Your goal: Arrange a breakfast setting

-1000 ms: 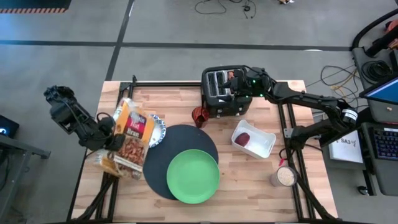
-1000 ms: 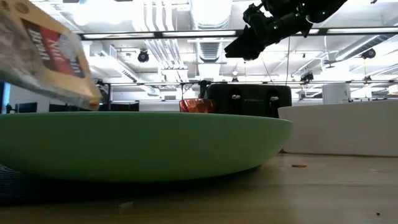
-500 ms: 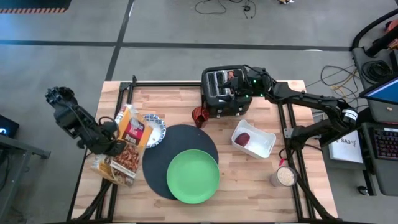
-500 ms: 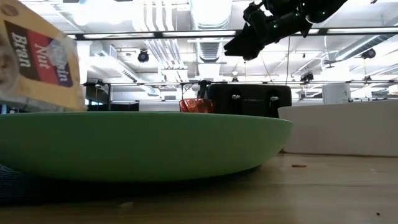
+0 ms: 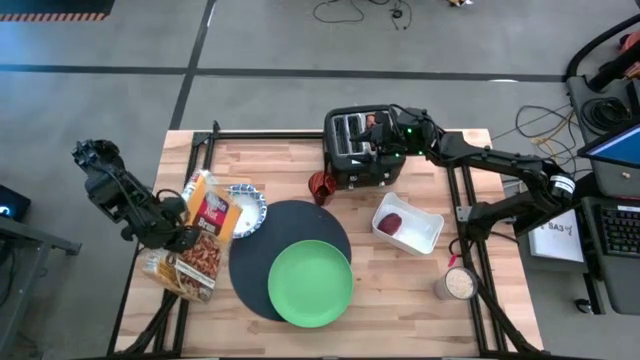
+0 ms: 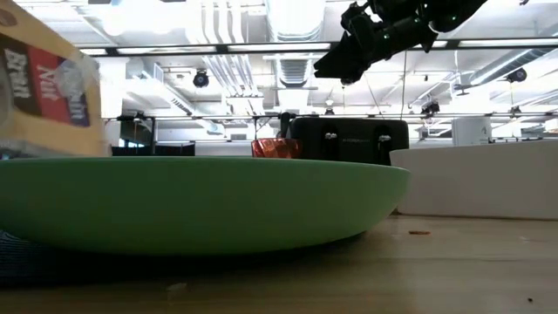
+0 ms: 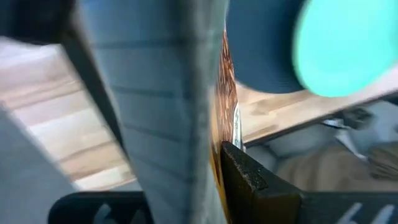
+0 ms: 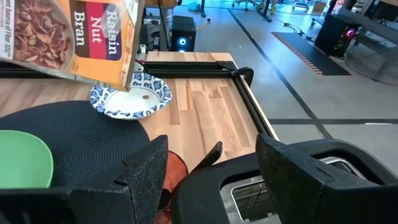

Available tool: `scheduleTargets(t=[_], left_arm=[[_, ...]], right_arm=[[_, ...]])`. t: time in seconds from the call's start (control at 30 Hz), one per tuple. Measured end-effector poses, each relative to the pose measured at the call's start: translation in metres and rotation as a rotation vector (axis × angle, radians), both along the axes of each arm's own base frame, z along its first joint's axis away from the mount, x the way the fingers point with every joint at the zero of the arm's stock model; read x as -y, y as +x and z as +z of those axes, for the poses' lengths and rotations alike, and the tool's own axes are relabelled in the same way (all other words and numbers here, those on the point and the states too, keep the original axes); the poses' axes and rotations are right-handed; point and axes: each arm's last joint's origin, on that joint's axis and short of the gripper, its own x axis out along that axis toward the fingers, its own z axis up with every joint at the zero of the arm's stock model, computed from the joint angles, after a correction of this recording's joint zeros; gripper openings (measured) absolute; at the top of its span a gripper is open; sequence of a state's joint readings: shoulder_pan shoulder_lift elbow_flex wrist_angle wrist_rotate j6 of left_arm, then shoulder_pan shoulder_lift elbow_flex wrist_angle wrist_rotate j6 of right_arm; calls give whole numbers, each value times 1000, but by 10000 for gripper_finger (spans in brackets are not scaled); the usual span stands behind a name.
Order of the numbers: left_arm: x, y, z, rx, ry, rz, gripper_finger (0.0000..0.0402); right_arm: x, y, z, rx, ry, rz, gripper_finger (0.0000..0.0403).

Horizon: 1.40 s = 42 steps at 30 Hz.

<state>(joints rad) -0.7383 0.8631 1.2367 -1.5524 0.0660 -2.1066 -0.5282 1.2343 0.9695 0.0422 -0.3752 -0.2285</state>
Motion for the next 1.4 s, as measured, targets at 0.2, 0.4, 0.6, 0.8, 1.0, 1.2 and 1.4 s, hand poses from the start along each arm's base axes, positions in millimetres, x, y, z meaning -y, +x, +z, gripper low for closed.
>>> scheduleTargets(t=[0.2,0.4,0.6,0.8,1.0,1.2,1.4], left_arm=[[-2,-1,1,15,16,-13,0],[-1,0,-3,9,55,-29,0],[0,0,-6,-31,34,-30,0],[4,2,-3,-45,-9,-51,0],[1,-1,-2,-46,-1,-38,0],[-2,-3,0,-12,2,-28,0],[-2,-4,4,-8,-26,-76,0]], right_arm=[[0,0,0,0,1,0,233],[0,0,0,3,10,-3,233],[0,0,0,4,17,-6,233],[0,0,0,3,10,-4,233],[0,0,0,3,7,-3,233],[0,0,1,3,8,-3,233],[0,0,1,3,10,-4,233]])
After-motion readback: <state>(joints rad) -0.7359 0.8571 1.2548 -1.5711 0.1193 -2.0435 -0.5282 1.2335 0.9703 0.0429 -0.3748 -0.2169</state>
